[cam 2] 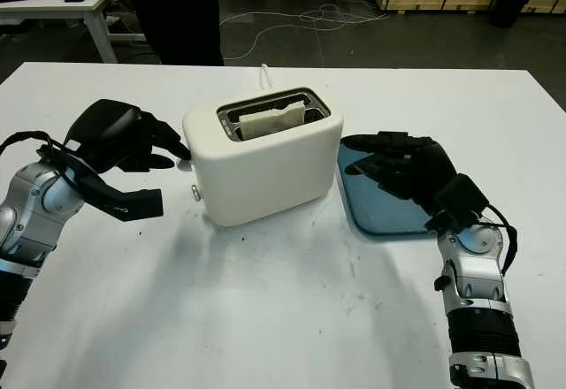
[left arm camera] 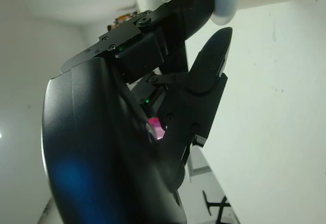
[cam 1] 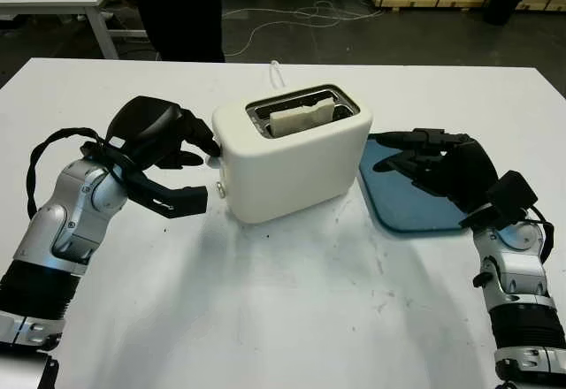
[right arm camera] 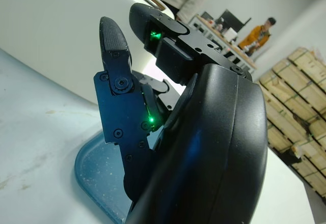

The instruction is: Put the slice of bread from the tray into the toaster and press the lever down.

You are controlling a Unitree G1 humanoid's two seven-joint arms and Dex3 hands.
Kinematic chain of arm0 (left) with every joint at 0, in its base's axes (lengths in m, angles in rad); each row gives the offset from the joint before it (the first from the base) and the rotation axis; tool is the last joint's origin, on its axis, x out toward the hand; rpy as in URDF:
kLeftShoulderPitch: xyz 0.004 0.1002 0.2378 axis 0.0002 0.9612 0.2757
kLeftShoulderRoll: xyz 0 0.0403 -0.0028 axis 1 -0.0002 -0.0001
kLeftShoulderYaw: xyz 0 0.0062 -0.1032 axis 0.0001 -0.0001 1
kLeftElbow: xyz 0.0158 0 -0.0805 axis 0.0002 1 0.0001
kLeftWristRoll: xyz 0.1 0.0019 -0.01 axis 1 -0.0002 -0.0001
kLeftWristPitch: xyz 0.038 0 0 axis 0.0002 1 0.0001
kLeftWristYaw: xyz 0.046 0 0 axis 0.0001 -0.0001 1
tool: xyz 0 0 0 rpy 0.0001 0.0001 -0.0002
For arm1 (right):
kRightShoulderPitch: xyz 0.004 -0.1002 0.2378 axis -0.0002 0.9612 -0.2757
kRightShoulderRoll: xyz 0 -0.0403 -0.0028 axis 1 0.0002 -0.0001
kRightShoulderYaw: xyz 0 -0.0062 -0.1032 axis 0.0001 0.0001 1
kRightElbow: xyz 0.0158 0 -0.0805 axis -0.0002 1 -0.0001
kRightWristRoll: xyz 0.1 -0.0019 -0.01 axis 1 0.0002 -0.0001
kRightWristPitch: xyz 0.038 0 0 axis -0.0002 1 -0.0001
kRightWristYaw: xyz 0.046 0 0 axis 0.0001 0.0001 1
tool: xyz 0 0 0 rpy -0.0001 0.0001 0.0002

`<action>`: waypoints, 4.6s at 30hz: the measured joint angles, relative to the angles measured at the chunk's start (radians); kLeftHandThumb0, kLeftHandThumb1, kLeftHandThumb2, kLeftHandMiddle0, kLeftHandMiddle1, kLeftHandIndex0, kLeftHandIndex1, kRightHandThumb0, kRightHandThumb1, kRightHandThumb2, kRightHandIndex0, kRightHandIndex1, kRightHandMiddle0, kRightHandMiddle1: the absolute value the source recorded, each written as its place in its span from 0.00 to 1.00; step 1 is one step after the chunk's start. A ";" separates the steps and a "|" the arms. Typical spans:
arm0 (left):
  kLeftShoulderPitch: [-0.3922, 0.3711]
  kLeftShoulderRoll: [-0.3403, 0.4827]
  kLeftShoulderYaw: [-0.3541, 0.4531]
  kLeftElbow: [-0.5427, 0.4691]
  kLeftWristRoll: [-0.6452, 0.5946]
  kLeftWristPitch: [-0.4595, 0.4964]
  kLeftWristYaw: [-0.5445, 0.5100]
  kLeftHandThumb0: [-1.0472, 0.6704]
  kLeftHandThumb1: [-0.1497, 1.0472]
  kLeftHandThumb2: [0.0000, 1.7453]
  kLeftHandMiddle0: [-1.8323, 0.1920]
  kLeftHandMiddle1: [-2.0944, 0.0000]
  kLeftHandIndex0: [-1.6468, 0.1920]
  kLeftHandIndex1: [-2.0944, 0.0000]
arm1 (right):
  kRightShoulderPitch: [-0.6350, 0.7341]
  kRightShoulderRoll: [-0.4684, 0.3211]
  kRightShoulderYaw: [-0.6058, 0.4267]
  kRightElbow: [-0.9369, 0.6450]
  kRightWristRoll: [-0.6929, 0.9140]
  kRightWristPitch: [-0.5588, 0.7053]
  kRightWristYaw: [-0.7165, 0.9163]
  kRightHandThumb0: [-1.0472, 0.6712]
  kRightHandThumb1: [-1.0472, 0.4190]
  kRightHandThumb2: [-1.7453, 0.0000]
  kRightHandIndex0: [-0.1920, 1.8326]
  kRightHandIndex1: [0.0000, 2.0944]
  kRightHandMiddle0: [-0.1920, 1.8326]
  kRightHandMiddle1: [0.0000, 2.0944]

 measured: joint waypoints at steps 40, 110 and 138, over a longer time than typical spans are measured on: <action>0.079 -0.146 -0.104 0.130 -0.021 0.109 0.176 0.48 0.83 0.01 0.47 0.42 0.23 1.00 | 0.041 -0.014 -0.004 -0.058 0.014 0.025 -0.001 0.33 0.09 0.93 0.50 0.32 0.58 0.00; -0.069 -0.199 -0.204 0.349 -0.011 0.146 0.301 0.47 0.83 0.00 0.41 0.74 0.26 0.99 | 0.143 -0.024 -0.020 -0.157 0.017 0.082 -0.009 0.36 0.09 0.92 0.48 0.32 0.57 0.00; 0.263 0.071 0.183 -0.264 -0.150 0.196 0.062 0.38 0.72 0.00 0.42 0.66 0.28 0.99 | -0.169 -0.168 -0.006 0.090 -0.134 -0.032 -0.005 0.34 0.09 0.99 0.53 0.16 0.55 0.01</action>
